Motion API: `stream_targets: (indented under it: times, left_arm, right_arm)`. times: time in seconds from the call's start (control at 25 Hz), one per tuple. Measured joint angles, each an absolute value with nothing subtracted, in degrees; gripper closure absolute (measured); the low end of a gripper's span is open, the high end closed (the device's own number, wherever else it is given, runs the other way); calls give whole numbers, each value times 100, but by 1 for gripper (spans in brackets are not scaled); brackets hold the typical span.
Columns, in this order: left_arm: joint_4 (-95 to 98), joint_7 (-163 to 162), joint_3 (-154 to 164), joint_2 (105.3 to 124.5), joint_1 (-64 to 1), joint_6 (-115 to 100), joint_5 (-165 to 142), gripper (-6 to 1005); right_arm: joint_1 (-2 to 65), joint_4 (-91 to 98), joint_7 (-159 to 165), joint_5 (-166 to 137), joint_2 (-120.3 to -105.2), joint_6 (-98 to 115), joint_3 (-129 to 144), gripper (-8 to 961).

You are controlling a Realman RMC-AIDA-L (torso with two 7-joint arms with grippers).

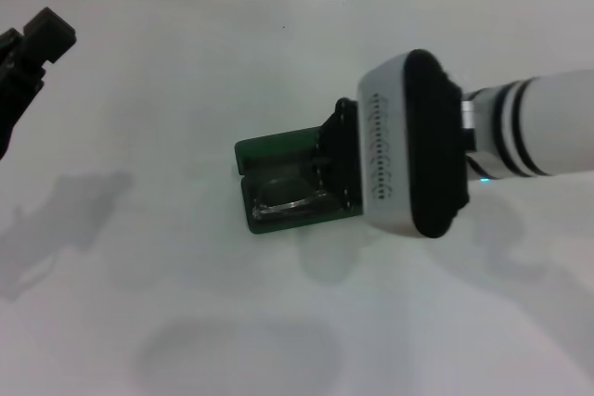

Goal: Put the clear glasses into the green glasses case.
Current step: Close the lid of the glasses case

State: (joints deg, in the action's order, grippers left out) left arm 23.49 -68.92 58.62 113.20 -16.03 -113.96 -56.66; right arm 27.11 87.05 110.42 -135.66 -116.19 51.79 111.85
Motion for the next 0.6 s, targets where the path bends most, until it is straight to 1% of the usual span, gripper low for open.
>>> stream_targets:
  times: [0.24,0.44,0.6]
  left_arm:
    - [2351,-6905,5862,11311,-1619,-11398,-5656,939]
    - [2346,-6910,5862,11269,-1583,-11387,-5671,939]
    - [2361,-6947,5862,11211,-1798,-11324,-5820,939]
  right_arm:
    - [1551,9571,11043,-12957,-11576,4355,10782,867]
    - [1120,9682,10994,-11659,-11551,4187,9790,869]
    - [729,9403,10553,-10139,-11539,4389,8540,869]
